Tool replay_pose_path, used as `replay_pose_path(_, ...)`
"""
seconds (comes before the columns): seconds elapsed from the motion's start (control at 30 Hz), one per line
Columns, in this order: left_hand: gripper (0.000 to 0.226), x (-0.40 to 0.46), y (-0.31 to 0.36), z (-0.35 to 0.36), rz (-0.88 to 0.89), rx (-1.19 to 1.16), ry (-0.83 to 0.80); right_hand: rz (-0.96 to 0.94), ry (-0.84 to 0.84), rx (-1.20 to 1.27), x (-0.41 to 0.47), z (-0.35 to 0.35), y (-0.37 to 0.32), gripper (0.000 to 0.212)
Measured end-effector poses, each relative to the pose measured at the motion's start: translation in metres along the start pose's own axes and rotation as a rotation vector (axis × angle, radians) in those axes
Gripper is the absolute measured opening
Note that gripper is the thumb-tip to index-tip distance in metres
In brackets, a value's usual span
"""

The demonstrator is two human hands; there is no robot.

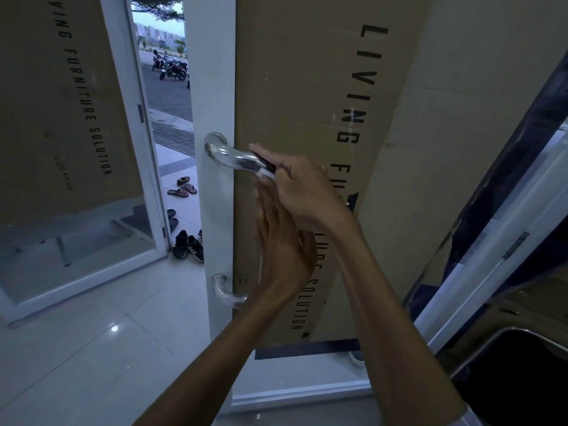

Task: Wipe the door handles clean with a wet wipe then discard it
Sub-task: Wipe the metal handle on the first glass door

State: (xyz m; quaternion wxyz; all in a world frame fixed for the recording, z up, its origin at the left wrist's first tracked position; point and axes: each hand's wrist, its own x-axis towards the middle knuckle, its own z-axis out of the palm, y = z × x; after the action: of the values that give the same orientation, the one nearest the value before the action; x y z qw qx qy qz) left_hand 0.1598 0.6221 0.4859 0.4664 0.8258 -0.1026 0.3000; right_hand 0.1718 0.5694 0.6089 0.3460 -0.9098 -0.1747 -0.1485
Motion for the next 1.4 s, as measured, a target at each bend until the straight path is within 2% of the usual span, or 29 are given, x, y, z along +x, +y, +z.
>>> replay_pose_path(0.07,0.086,-0.012,-0.010,-0.003,0.068,0.072,-0.042,0.013,-0.003,0.028,0.001,0.002,0.000,0.059)
replay_pose_path(0.17,0.093,-0.020,-0.008,-0.009,0.080,0.090,-0.039,0.015,0.004,0.031,0.002,0.003,0.000,0.061)
replay_pose_path(0.3,0.087,-0.006,-0.004,-0.012,0.122,0.080,-0.008,-0.001,0.016,0.002,0.002,0.002,0.002,0.054)
replay_pose_path(0.43,0.084,0.012,0.005,-0.018,0.052,0.022,0.047,-0.029,0.019,-0.045,0.003,0.000,0.001,0.059)
replay_pose_path(0.5,0.087,0.020,0.008,-0.021,-0.013,-0.038,0.099,-0.026,0.019,-0.051,0.002,-0.001,0.001,0.061)
replay_pose_path(0.63,0.100,0.030,0.009,-0.032,-0.022,-0.162,0.206,-0.036,0.013,-0.043,0.002,0.001,0.001,0.061)
replay_pose_path(0.87,0.106,0.033,0.009,-0.040,0.088,-0.045,0.201,-0.050,0.034,-0.026,0.005,0.005,0.004,0.063)
replay_pose_path(1.07,0.096,0.019,0.009,-0.024,0.097,-0.099,0.215,-0.056,0.031,-0.040,0.004,0.003,0.004,0.061)
replay_pose_path(1.27,0.090,0.024,0.030,-0.035,-0.018,-0.541,0.176,-0.048,0.021,-0.042,0.004,0.001,0.000,0.061)
replay_pose_path(1.33,0.078,0.028,0.029,-0.041,-0.123,-0.603,0.214,-0.048,0.015,-0.052,0.004,-0.001,0.000,0.060)
replay_pose_path(1.4,0.054,0.036,0.026,-0.052,-0.224,-0.641,0.289,-0.046,0.014,-0.045,0.003,-0.001,0.000,0.060)
